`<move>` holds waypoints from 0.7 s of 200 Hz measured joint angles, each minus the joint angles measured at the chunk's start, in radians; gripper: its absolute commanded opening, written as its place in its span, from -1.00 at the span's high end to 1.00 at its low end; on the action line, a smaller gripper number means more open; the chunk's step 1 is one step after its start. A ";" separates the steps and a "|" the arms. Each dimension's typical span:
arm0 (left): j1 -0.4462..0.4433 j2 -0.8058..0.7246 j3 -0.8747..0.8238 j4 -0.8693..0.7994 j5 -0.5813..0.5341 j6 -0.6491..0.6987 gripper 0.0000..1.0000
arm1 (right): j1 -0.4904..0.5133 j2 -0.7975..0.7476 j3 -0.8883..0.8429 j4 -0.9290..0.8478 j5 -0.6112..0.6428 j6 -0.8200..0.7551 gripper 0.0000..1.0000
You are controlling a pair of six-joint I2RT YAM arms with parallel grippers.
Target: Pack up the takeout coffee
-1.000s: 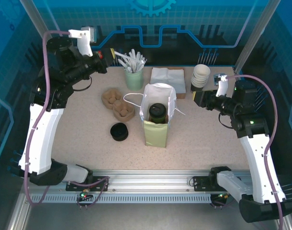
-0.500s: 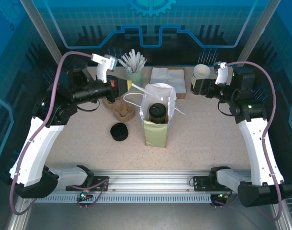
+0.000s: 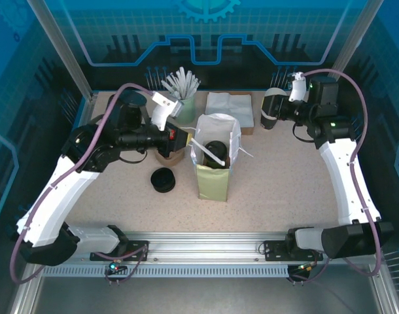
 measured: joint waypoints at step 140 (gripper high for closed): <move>-0.025 0.152 -0.082 -0.054 -0.045 -0.021 0.28 | 0.097 0.273 0.157 -0.060 0.151 0.077 0.00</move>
